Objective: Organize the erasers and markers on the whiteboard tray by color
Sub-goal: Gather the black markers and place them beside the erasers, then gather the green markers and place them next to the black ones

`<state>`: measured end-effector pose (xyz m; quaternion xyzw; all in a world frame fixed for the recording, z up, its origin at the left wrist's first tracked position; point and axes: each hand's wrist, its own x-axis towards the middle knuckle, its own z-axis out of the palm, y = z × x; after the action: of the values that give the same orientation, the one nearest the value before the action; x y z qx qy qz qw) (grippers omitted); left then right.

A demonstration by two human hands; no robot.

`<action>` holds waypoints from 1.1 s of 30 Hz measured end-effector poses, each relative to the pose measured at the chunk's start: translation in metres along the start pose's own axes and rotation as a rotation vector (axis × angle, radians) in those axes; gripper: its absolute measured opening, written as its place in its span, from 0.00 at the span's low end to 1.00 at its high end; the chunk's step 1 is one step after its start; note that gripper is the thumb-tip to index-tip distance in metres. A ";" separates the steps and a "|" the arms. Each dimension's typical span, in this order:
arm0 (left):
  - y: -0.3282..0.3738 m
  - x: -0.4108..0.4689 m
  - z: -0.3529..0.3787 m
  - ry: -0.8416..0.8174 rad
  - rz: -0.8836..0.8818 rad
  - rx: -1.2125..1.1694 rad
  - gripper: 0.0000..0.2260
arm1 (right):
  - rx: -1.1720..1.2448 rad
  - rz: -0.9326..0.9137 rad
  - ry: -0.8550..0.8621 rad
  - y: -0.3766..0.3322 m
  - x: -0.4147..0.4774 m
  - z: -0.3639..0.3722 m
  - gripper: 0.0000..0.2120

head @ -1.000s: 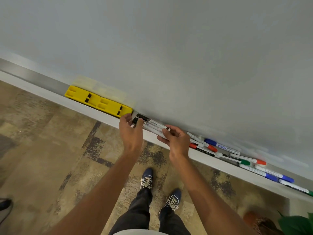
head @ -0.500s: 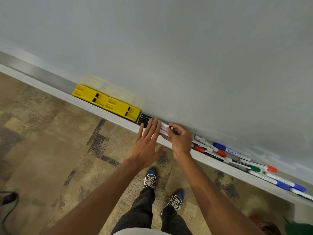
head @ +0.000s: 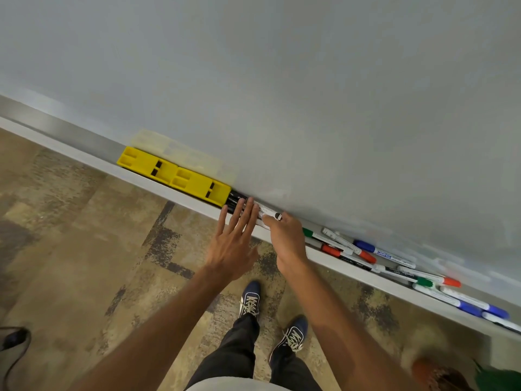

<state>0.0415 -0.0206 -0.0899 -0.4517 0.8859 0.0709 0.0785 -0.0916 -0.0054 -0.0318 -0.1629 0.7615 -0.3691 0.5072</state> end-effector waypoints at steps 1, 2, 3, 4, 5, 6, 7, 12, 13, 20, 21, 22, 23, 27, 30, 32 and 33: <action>0.000 0.000 0.000 -0.004 -0.006 0.014 0.42 | 0.001 0.006 -0.012 -0.001 -0.001 0.001 0.30; 0.000 -0.001 -0.001 -0.006 -0.013 0.026 0.43 | 0.004 0.015 -0.021 -0.001 -0.002 0.002 0.32; 0.001 -0.001 -0.001 -0.004 -0.020 0.032 0.43 | 0.005 0.022 -0.028 -0.002 -0.002 0.003 0.33; 0.001 -0.002 -0.002 -0.001 -0.030 0.035 0.43 | 0.008 0.028 -0.038 -0.003 -0.003 0.003 0.33; 0.001 -0.002 -0.002 0.000 -0.043 0.038 0.44 | 0.010 0.036 -0.053 -0.004 -0.003 0.002 0.34; 0.001 -0.003 -0.003 -0.004 -0.060 0.044 0.44 | 0.011 0.045 -0.071 -0.004 -0.004 0.002 0.35; 0.001 -0.003 -0.003 -0.013 -0.079 0.053 0.45 | 0.009 0.054 -0.089 -0.004 -0.005 0.001 0.36; -0.002 -0.004 -0.006 -0.064 -0.104 0.073 0.47 | -0.222 -0.112 -0.031 0.001 -0.014 -0.008 0.32; -0.001 -0.004 -0.007 -0.072 -0.100 0.069 0.46 | -0.315 -0.202 0.022 0.005 -0.016 -0.013 0.29; 0.013 -0.005 -0.022 -0.113 -0.008 -0.085 0.40 | -1.030 -0.544 0.392 0.026 -0.008 -0.068 0.09; 0.018 -0.005 -0.024 -0.110 0.004 -0.118 0.39 | -1.081 -0.540 0.385 0.028 -0.006 -0.074 0.09; 0.022 -0.005 -0.026 -0.098 0.015 -0.155 0.37 | -1.127 -0.534 0.368 0.029 -0.005 -0.079 0.08; 0.026 -0.006 -0.027 -0.074 0.024 -0.202 0.35 | -1.171 -0.526 0.344 0.029 -0.004 -0.081 0.07; 0.040 -0.010 -0.033 0.101 0.063 -0.410 0.23 | -1.289 -0.551 0.279 0.025 -0.002 -0.086 0.07; 0.050 -0.011 -0.036 0.200 0.025 -0.550 0.17 | -1.344 -0.618 0.280 0.023 -0.004 -0.086 0.08; 0.057 -0.010 -0.039 0.249 -0.028 -0.698 0.13 | -1.332 -0.684 0.283 0.023 -0.006 -0.086 0.09; 0.060 -0.009 -0.040 0.247 -0.070 -0.815 0.12 | -1.322 -0.719 0.282 0.024 -0.008 -0.085 0.10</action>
<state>-0.0054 0.0138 -0.0454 -0.4806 0.7724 0.3578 -0.2109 -0.1614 0.0494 -0.0259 -0.6216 0.7816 0.0036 0.0508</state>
